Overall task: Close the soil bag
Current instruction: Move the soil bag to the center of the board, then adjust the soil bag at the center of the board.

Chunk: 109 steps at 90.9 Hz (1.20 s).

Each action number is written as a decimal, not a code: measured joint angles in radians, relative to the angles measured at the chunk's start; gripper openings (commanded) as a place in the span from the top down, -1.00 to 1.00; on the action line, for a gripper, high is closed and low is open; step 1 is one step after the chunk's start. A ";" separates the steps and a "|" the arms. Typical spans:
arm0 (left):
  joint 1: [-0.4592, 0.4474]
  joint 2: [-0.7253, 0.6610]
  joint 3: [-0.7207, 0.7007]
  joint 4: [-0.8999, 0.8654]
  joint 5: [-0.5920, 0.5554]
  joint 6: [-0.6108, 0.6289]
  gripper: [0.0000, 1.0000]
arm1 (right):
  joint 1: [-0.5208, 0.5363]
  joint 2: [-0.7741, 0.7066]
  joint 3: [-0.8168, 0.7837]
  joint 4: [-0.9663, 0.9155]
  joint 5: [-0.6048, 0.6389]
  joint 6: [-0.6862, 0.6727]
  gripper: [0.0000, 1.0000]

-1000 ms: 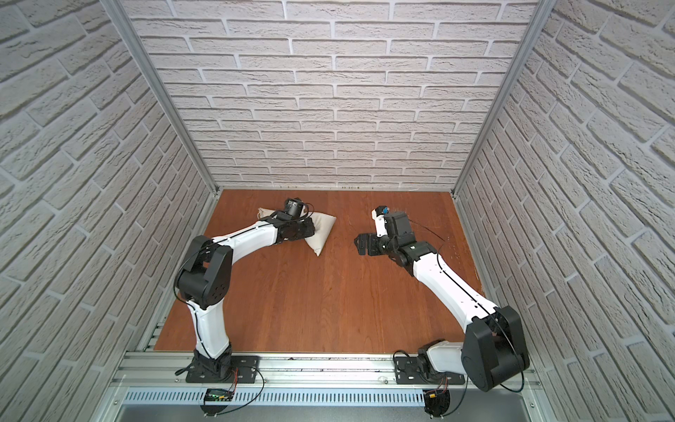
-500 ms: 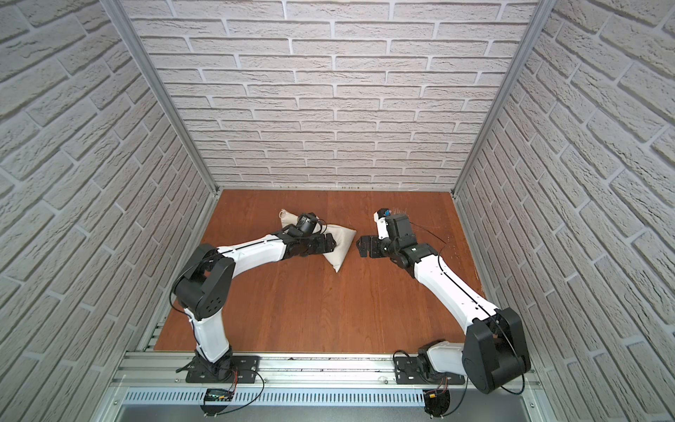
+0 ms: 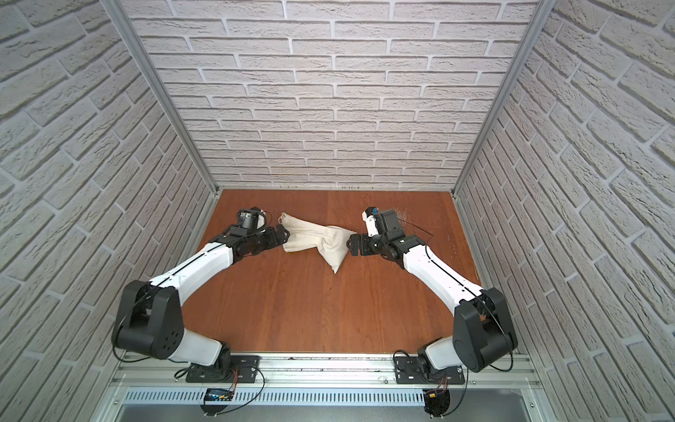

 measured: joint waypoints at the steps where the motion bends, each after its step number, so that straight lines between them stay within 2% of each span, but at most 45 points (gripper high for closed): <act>1: 0.006 0.003 -0.004 0.002 0.006 0.001 -0.96 | 0.002 0.002 0.002 0.000 0.000 -0.001 -1.00; 21: 0.087 0.100 -0.043 0.085 0.143 0.014 -0.97 | 0.026 0.008 0.005 -0.026 0.009 -0.010 -1.00; 42: 0.090 0.208 -0.033 0.178 0.238 0.027 -0.97 | 0.030 0.008 0.005 -0.041 0.019 -0.012 -0.99; 62: 0.081 0.264 0.009 0.200 0.267 0.032 -0.90 | 0.030 0.008 0.005 -0.042 0.019 -0.018 -0.99; 78: 0.063 0.291 0.057 0.207 0.276 0.042 -0.65 | 0.030 0.008 0.005 -0.041 0.019 -0.018 -0.99; 91: 0.047 0.314 0.084 0.206 0.281 0.053 -0.54 | 0.030 0.010 0.005 -0.042 0.019 -0.018 -0.99; 109: 0.037 0.322 0.096 0.202 0.282 0.054 -0.25 | 0.030 0.010 0.005 -0.042 0.019 -0.018 -0.99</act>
